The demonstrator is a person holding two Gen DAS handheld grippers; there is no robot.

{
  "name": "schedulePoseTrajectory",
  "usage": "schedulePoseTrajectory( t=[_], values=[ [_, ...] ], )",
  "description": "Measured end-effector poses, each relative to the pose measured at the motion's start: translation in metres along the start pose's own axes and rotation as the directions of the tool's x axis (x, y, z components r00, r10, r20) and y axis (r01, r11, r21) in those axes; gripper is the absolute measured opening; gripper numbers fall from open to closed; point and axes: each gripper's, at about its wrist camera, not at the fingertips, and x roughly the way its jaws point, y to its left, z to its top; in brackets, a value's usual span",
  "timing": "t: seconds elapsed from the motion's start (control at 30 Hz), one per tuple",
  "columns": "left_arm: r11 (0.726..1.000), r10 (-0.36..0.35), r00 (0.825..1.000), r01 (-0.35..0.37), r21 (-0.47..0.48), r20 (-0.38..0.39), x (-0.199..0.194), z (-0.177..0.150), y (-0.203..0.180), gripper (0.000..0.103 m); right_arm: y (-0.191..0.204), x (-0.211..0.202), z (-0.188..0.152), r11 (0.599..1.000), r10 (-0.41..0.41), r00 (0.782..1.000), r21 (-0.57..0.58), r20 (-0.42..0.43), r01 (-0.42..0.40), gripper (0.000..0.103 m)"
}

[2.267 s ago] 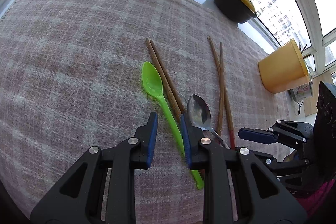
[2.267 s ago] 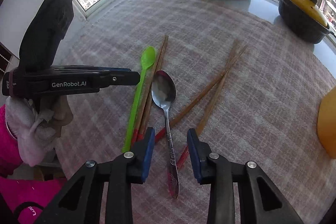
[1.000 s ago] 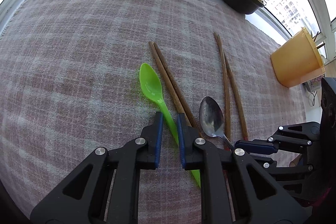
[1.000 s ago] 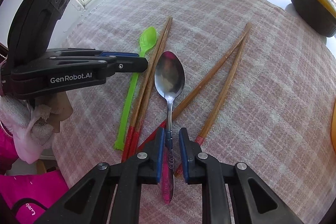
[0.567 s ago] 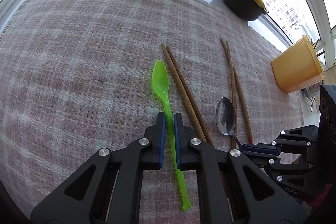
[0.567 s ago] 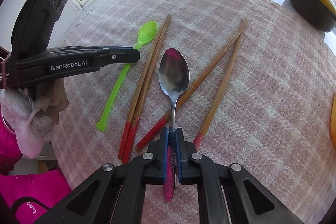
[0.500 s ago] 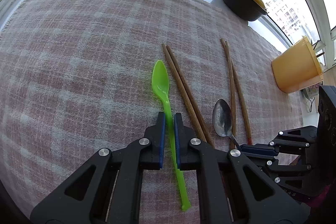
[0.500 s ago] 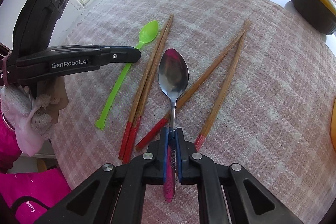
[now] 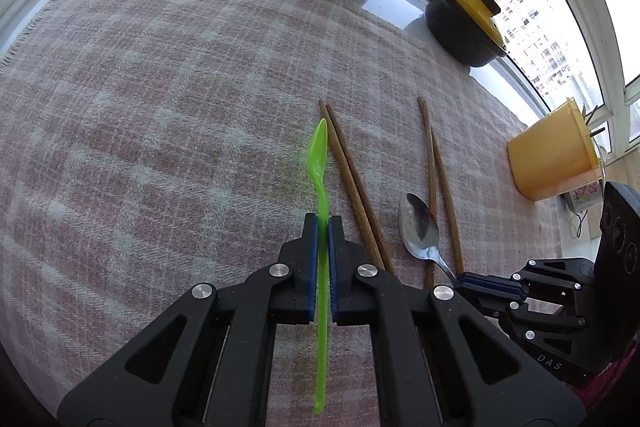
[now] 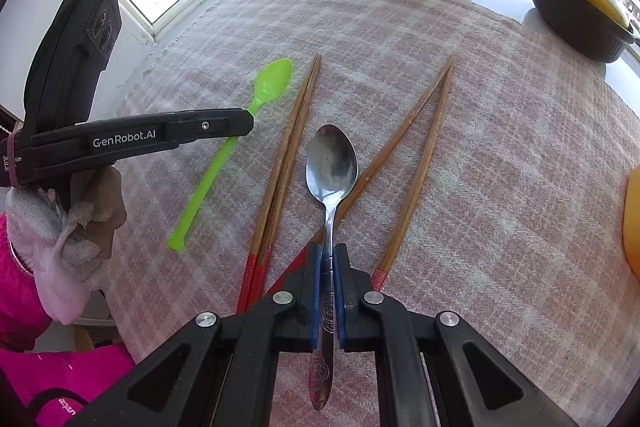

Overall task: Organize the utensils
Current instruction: 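Lift the green spoon and metal spoon with both grippers over the yellow container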

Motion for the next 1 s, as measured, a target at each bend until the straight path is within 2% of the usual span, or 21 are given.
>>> schedulePoseTrajectory(
  t=[0.27,0.5,0.73,1.0],
  values=[
    [0.999,-0.044,0.999,0.045,-0.028,0.026,-0.018,-0.004,0.003,0.002,0.004,-0.017,-0.003,0.999,-0.032,0.997,0.026,0.065,0.030,0.003],
    [0.994,-0.105,0.992,0.105,0.003,0.066,-0.040,0.006,-0.021,0.002,0.001,-0.056,-0.008,0.996,-0.074,0.983,0.068,0.168,0.064,0.003],
    [0.985,-0.165,0.981,0.159,0.063,0.102,-0.058,0.021,-0.060,0.002,-0.013,-0.109,-0.012,0.984,-0.145,0.946,0.145,0.290,0.106,0.003],
    [0.977,-0.208,0.965,0.197,0.082,0.159,-0.073,0.030,-0.103,0.002,-0.045,-0.162,-0.027,0.967,-0.213,0.902,0.211,0.375,0.141,0.003]
  ],
)
